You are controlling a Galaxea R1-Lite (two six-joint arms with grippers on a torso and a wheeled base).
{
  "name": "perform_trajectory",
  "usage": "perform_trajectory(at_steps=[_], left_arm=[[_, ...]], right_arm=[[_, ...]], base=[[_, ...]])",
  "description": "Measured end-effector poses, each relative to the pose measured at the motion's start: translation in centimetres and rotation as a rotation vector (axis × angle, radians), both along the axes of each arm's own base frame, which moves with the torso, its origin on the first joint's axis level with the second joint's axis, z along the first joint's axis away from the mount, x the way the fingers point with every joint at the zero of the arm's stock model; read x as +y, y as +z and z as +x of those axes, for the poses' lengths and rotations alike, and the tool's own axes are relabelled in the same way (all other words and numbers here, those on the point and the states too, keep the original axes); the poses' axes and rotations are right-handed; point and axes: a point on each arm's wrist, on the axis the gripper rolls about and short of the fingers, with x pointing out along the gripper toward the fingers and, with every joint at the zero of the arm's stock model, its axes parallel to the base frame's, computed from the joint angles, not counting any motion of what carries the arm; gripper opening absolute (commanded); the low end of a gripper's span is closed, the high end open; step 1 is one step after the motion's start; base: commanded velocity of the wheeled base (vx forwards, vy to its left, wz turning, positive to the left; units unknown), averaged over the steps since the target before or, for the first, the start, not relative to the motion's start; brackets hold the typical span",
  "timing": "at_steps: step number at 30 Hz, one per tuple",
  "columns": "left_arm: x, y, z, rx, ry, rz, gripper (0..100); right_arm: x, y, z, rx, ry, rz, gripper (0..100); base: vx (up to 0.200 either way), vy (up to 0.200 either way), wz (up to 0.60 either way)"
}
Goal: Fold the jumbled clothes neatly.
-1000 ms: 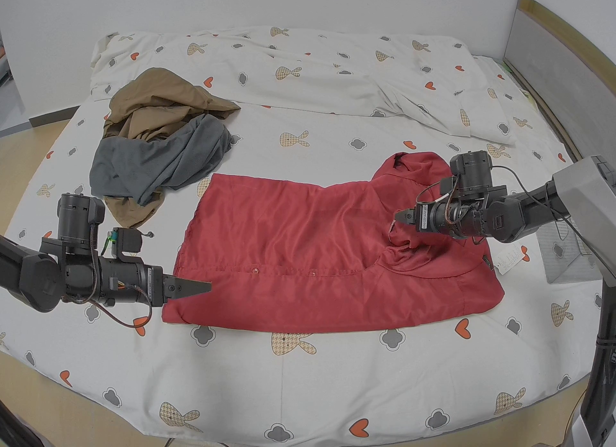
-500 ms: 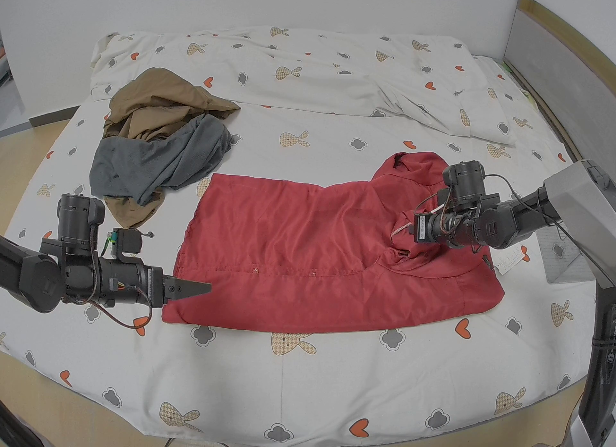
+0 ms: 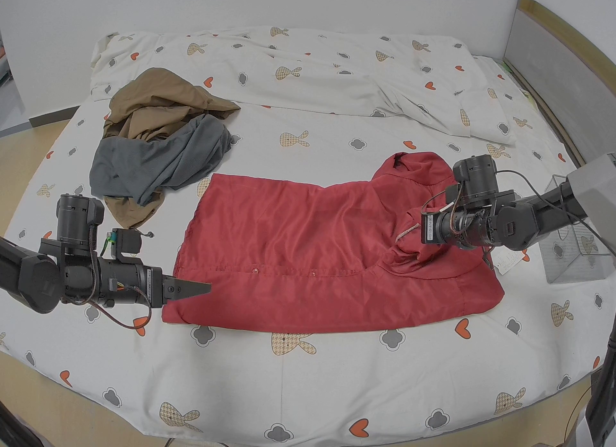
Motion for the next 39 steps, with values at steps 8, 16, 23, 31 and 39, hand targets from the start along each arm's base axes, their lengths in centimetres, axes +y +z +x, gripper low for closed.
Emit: perform_trajectory(at_steps=[8, 16, 23, 31, 39], left_arm=[[0.0, 0.1, -0.2, -0.005, -0.001, 0.0, 100], [0.0, 0.1, -0.3, -0.004, -0.001, 0.0, 100], [-0.1, 0.1, -0.4, -0.002, -0.004, 0.0, 100], [-0.2, 0.1, -0.4, 0.0, -0.008, 0.0, 100], [-0.3, 0.1, -0.4, -0.002, -0.01, 0.0, 100]], right_arm=[[0.3, 0.0, -4.1, 0.034, -0.028, -0.064, 0], [1.3, -1.2, -6.6, 0.046, -0.035, -0.057, 0], [1.0, -2.4, -7.6, 0.077, -0.035, -0.067, 100], [0.9, -1.3, -8.4, 0.051, -0.029, -0.055, 100], [0.3, 1.2, -8.5, -0.021, -0.046, -0.022, 100]], base=[[0.0, 0.0, 0.0], [0.0, 0.0, 0.0], [0.0, 0.0, 0.0], [0.0, 0.0, 0.0], [0.0, 0.0, 0.0]])
